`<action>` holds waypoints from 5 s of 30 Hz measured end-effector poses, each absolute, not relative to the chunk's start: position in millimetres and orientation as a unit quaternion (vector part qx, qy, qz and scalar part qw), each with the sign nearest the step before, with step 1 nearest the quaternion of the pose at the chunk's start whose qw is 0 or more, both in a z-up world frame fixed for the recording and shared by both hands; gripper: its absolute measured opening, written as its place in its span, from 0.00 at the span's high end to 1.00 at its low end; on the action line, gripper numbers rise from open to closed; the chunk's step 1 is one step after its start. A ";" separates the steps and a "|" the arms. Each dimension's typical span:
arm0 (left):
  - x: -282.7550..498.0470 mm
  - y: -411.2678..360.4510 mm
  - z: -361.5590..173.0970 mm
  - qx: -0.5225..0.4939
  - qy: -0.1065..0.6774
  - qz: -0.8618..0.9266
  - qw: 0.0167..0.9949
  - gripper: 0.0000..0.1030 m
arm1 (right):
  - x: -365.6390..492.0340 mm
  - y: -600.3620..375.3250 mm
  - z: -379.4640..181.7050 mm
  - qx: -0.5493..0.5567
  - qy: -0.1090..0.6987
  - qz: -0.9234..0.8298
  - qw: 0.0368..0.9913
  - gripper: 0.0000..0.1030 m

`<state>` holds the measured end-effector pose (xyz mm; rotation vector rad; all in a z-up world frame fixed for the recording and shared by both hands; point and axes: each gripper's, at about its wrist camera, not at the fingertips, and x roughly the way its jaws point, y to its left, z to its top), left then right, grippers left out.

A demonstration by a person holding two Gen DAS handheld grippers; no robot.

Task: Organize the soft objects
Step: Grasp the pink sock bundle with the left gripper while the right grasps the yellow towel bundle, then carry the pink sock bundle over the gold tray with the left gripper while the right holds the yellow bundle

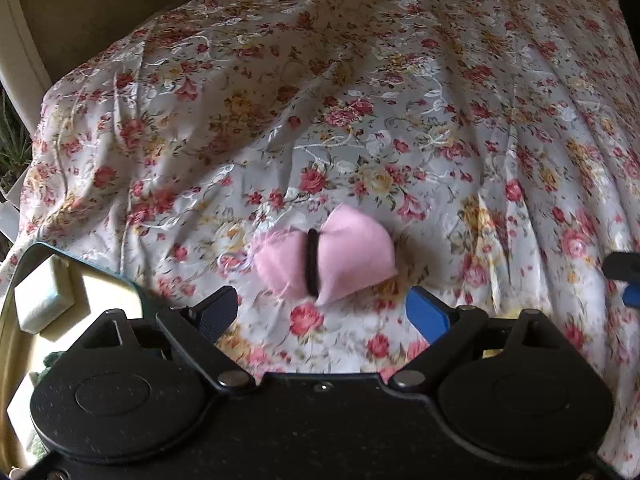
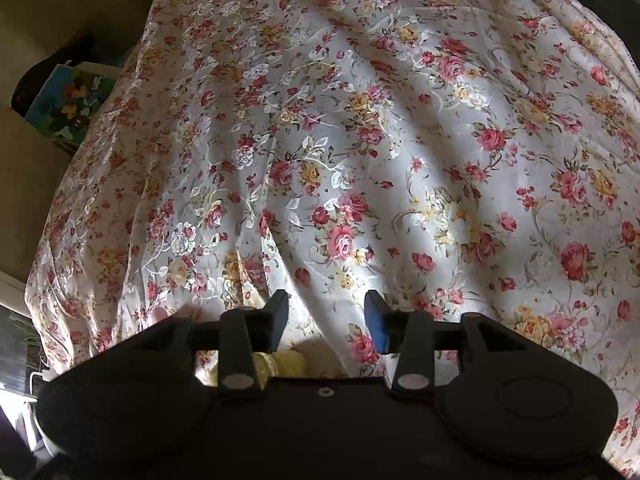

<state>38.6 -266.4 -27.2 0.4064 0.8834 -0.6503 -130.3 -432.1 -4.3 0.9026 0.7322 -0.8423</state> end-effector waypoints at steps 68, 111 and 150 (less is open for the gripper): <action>32.1 -118.6 34.3 0.151 0.477 -0.278 0.820 0.40 | -56.7 -358.5 -39.6 0.245 0.458 -0.261 0.814 0.12; 57.8 -44.0 44.5 0.085 0.484 -0.242 0.836 0.39 | 6.0 -329.7 -92.3 0.134 0.578 -0.318 0.739 0.00; 73.8 -30.5 37.4 0.081 0.492 -0.200 0.843 0.39 | -6.9 -337.1 -87.7 0.108 0.529 -0.300 0.786 0.00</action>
